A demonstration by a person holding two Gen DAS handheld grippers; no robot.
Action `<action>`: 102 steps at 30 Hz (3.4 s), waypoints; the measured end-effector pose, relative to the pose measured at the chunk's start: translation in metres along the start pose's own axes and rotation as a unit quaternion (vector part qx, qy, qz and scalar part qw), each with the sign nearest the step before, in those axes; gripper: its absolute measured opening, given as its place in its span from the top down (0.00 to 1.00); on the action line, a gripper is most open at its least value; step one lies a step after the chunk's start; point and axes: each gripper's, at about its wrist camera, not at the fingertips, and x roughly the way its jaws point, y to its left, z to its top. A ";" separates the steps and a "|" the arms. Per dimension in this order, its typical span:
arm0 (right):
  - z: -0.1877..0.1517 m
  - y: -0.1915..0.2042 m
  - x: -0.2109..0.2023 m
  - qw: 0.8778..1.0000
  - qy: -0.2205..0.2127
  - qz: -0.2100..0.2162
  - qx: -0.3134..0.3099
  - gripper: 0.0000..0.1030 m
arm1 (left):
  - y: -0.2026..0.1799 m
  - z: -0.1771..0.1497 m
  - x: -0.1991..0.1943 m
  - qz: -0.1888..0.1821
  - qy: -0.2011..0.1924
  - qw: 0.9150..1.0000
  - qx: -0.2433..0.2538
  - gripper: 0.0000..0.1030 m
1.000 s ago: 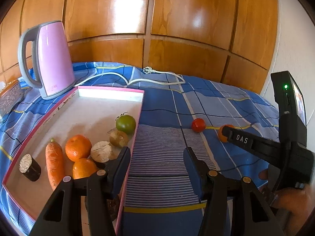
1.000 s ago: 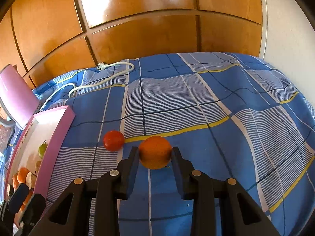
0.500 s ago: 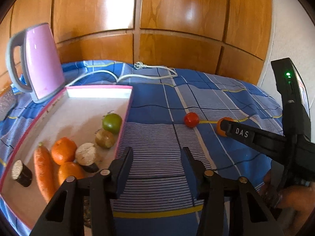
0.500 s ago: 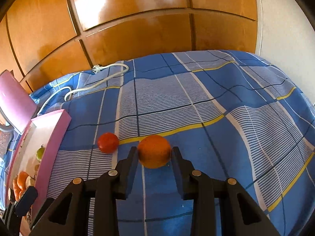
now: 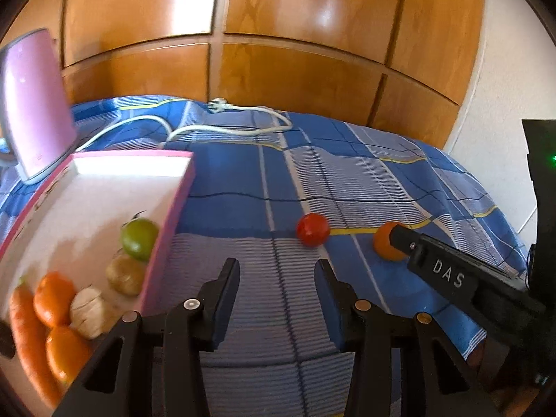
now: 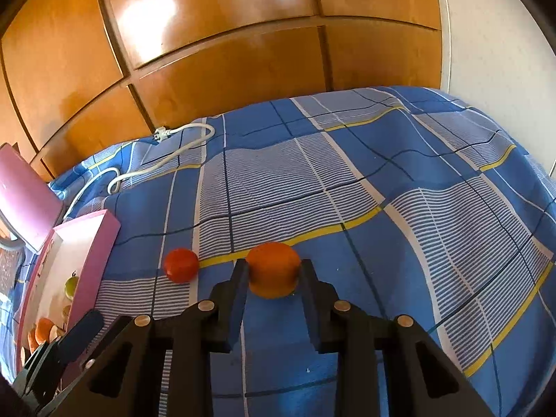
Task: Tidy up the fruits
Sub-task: 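Close the right tool on the orange while left tool moves to the red tomato, then close the left tool on the red tomato while right tool holds the orange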
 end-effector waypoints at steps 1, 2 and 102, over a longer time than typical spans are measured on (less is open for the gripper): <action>0.001 -0.001 0.000 1.000 -0.001 0.000 0.004 0.71 | -0.003 0.001 0.002 -0.003 0.000 1.000 0.003 0.56; 0.001 -0.003 -0.001 1.000 -0.002 0.000 0.007 0.71 | -0.006 0.002 0.005 -0.006 0.001 1.000 0.007 0.56; -0.010 0.011 0.005 0.999 0.014 0.034 -0.040 0.69 | 0.007 -0.040 -0.025 0.055 -0.010 0.998 -0.023 0.76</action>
